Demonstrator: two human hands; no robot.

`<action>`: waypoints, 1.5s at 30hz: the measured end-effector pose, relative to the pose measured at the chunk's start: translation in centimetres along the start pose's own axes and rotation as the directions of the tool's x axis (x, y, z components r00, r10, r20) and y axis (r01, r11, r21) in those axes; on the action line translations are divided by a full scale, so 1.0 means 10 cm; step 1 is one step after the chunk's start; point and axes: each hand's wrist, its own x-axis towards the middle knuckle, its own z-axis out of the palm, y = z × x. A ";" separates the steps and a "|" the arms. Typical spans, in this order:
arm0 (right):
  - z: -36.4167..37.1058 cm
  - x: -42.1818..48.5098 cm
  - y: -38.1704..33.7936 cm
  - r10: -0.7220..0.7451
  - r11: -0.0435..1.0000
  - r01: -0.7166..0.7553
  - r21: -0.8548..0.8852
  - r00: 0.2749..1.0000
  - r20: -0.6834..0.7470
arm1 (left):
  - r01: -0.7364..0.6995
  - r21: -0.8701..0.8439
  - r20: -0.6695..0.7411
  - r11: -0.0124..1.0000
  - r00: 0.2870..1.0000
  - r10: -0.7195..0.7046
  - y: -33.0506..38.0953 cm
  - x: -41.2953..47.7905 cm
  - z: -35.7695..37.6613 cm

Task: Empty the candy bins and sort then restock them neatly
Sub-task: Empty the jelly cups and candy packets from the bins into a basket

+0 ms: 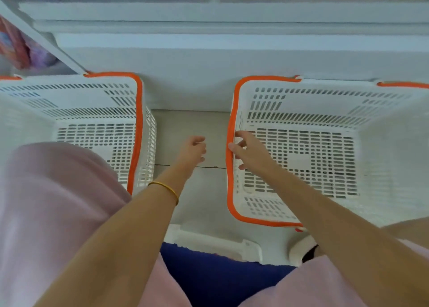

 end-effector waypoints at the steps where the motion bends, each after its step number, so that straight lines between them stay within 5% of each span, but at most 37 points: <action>1: -0.02 0.00 0.01 -0.005 1.000 0.005 -0.003 1.000 0.010 | 0.002 -0.033 -0.055 0.999 0.999 -0.003 0.05 0.03 0.05; 7: -0.09 0.01 0.03 -0.014 1.000 0.014 -0.001 0.998 0.058 | -0.085 0.008 -0.154 0.996 0.984 0.085 0.37 0.01 0.32; 11: -0.12 -0.04 0.07 0.008 0.999 -0.012 0.043 0.997 0.076 | -0.265 0.226 -0.093 0.938 0.952 0.291 0.58 -0.21 0.36; 15: -0.25 -0.17 0.13 0.012 0.992 -0.025 0.121 0.994 0.107 | -0.281 0.413 -0.079 0.866 0.937 0.342 0.74 -0.35 0.39; 23: -0.74 -0.37 0.09 0.063 0.981 -0.043 0.188 0.993 -0.101 | -0.232 0.692 -0.097 0.684 0.908 0.407 0.96 -0.71 0.72; 27: -0.92 -0.34 -0.02 0.043 0.991 -0.006 0.137 0.962 -0.269 | -0.257 0.676 -0.114 0.691 0.889 0.443 1.01 -0.82 0.96; 30: -1.07 -0.27 -0.19 -0.037 0.991 0.083 0.109 0.927 -0.374 | -0.342 0.471 -0.186 0.813 0.862 0.471 1.15 -0.88 1.16; 35: -1.40 -0.18 -0.34 -0.108 0.986 0.155 0.065 0.878 -0.467 | -0.478 0.282 -0.182 0.832 0.825 0.536 1.51 -0.72 1.20; 45: -1.67 -0.23 -1.01 -0.434 0.887 0.435 -0.155 0.671 -0.602 | -0.732 0.427 -0.183 0.531 0.505 0.843 1.82 -0.66 0.65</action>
